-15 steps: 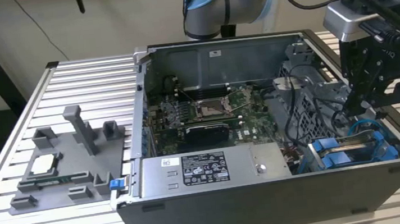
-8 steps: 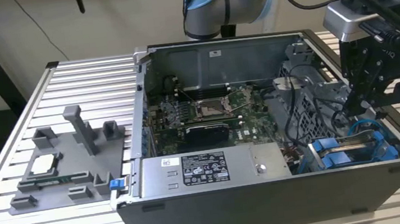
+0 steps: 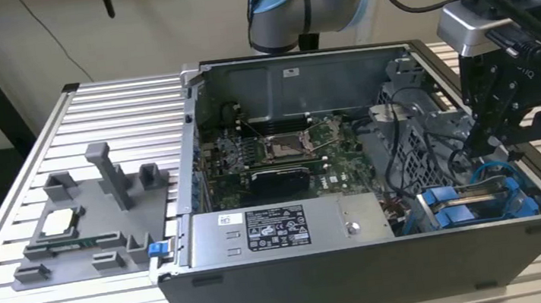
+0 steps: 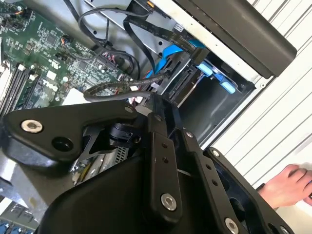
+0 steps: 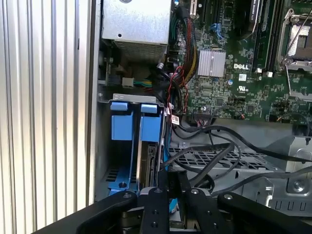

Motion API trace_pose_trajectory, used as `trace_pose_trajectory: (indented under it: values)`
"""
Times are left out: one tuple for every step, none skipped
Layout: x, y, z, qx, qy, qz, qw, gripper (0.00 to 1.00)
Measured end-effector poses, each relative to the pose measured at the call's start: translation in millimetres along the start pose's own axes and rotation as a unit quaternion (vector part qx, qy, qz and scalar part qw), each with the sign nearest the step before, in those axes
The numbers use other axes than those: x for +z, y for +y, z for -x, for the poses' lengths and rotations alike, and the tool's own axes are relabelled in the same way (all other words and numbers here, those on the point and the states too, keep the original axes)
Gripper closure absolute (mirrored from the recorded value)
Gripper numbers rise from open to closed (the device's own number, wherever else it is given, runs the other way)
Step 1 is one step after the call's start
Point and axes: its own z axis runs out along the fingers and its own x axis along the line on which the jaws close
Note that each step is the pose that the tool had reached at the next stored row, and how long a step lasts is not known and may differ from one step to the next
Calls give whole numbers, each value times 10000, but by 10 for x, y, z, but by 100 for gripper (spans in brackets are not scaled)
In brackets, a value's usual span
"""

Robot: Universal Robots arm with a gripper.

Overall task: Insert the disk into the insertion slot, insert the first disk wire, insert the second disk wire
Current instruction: 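Insert the first disk wire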

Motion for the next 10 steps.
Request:
trace_pose_trajectory:
  values:
    - [0,-1,0,1,0,0,10000,100]
    - [0,-7,0,0,0,1,10000,100]
    - [1,-15,-1,1,-1,7,10000,100]
    - [3,-29,-2,1,-2,18,10000,100]
    - [4,-47,-2,2,-2,34,10000,100]
    - [5,-70,-3,3,-2,58,10000,100]
    - [8,-98,-5,5,-4,88,10000,100]
    - [10,-126,-8,7,-5,119,9999,100]
    - [13,-158,-11,9,-7,156,9999,100]
    - [16,-190,-16,10,-8,194,9998,100]
